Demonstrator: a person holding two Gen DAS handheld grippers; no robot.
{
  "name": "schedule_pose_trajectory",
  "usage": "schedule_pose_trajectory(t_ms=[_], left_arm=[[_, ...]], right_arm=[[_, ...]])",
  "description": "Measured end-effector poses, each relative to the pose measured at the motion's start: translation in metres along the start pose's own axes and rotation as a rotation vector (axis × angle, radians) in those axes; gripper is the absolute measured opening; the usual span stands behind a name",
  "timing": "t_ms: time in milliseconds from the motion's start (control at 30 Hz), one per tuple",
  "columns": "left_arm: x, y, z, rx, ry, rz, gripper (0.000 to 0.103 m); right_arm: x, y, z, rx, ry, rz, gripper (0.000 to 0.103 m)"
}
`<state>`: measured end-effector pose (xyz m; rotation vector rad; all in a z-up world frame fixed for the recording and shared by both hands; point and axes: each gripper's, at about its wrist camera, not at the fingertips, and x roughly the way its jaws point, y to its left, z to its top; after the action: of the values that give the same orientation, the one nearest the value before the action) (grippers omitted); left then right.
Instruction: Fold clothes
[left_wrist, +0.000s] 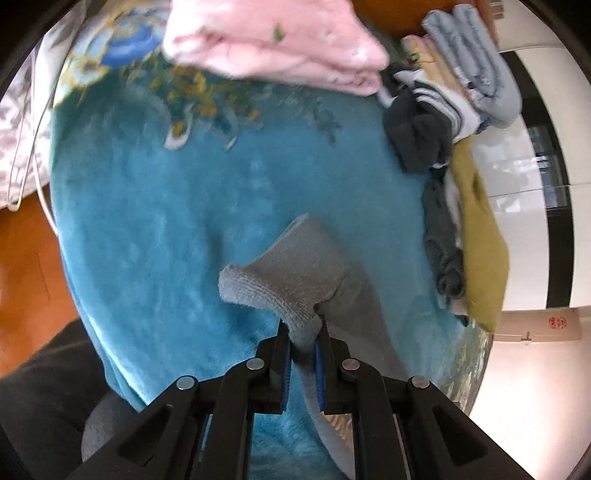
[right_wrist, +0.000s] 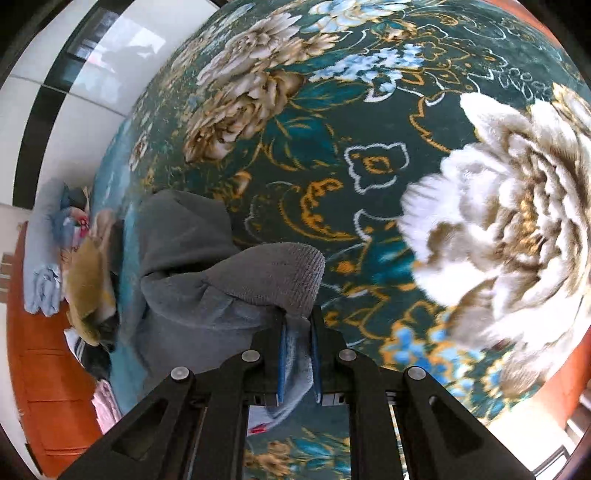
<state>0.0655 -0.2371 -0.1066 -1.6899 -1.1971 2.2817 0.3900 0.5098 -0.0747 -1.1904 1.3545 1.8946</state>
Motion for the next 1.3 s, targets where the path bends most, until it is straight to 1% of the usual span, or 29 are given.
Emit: schedule_pose_trajectory(t_ms=[67,100,133,200,267,333,367,400,433,467,500,533,567,600,633,667,733,767,800,900,933,1000,1033,1067,1100,1133,1167,1300], left_arm=[[-0.006,-0.012,0.003,0.039,-0.029,0.004,0.011],[-0.007,-0.014,0.007,0.053,-0.032,0.01,0.011],[-0.006,-0.015,0.007,0.066,-0.029,0.023,0.011],[-0.003,-0.013,0.005,0.074,-0.013,0.058,0.011],[0.001,0.001,0.002,0.054,0.006,0.088,0.011],[0.005,0.009,-0.002,0.023,0.017,0.099,0.012],[0.007,0.014,-0.003,0.007,0.022,0.105,0.015],[0.007,0.018,-0.004,-0.01,0.025,0.11,0.015],[0.007,0.02,-0.004,-0.024,0.029,0.107,0.015],[0.007,0.02,-0.004,-0.032,0.031,0.111,0.02],[0.003,0.019,-0.003,-0.03,0.016,0.131,0.023],[-0.001,0.017,-0.002,-0.025,-0.002,0.154,0.03],[-0.006,0.016,-0.001,-0.02,-0.018,0.16,0.038],[-0.012,0.016,0.0,-0.014,-0.033,0.162,0.043],[-0.019,0.014,0.0,-0.016,-0.049,0.149,0.051],[-0.027,0.012,0.001,-0.019,-0.064,0.133,0.053],[-0.039,0.009,0.0,-0.017,-0.088,0.119,0.054],[-0.045,0.007,-0.001,-0.015,-0.1,0.113,0.055],[-0.049,0.005,-0.001,-0.011,-0.107,0.109,0.056],[-0.057,-0.001,-0.004,-0.002,-0.116,0.095,0.056],[-0.056,-0.005,-0.005,0.006,-0.113,0.091,0.056],[-0.052,-0.013,-0.008,0.023,-0.105,0.083,0.056],[-0.051,-0.016,-0.009,0.031,-0.102,0.079,0.056],[-0.051,-0.019,-0.01,0.042,-0.094,0.076,0.056],[-0.049,-0.023,-0.01,0.049,-0.087,0.074,0.056],[-0.047,-0.028,-0.011,0.061,-0.08,0.068,0.056],[-0.045,-0.033,-0.012,0.073,-0.072,0.063,0.056],[-0.033,-0.051,-0.017,0.126,-0.034,0.048,0.056]], right_arm=[[0.001,0.005,0.003,-0.007,0.02,-0.021,0.013],[0.001,0.008,0.004,-0.01,0.03,-0.031,0.014],[-0.002,0.01,0.005,-0.028,0.039,-0.055,0.014],[-0.005,0.023,0.006,-0.096,0.041,-0.106,0.019],[-0.011,0.035,0.007,-0.18,0.035,-0.164,0.035],[-0.025,0.051,0.012,-0.272,-0.014,-0.226,0.043],[-0.033,0.059,0.015,-0.307,-0.051,-0.25,0.044],[-0.042,0.068,0.018,-0.342,-0.089,-0.274,0.044],[-0.042,0.082,0.019,-0.379,-0.107,-0.261,0.044],[-0.04,0.1,0.02,-0.415,-0.117,-0.232,0.048],[-0.038,0.117,0.021,-0.452,-0.127,-0.204,0.05],[-0.028,0.137,0.018,-0.492,-0.11,-0.161,0.051],[-0.016,0.159,0.012,-0.533,-0.083,-0.112,0.051],[0.0,0.18,0.004,-0.574,-0.047,-0.064,0.051],[0.018,0.201,-0.004,-0.616,-0.007,-0.018,0.051],[0.035,0.22,-0.015,-0.653,0.032,0.014,0.051],[0.071,0.257,-0.041,-0.732,0.111,0.06,0.051],[0.088,0.274,-0.054,-0.77,0.14,0.07,0.051],[0.104,0.286,-0.062,-0.804,0.155,0.053,0.051],[0.152,0.319,-0.082,-0.905,0.189,-0.028,0.051],[0.164,0.324,-0.084,-0.924,0.193,-0.061,0.051],[0.18,0.322,-0.079,-0.91,0.212,-0.098,0.051],[0.188,0.321,-0.076,-0.9,0.222,-0.114,0.04],[0.186,0.318,-0.069,-0.869,0.224,-0.102,0.022],[0.182,0.314,-0.059,-0.829,0.222,-0.081,0.016],[0.177,0.309,-0.05,-0.79,0.22,-0.059,0.014],[0.164,0.304,-0.036,-0.739,0.2,-0.02,0.013],[0.09,0.282,0.029,-0.542,0.069,0.138,0.011]])
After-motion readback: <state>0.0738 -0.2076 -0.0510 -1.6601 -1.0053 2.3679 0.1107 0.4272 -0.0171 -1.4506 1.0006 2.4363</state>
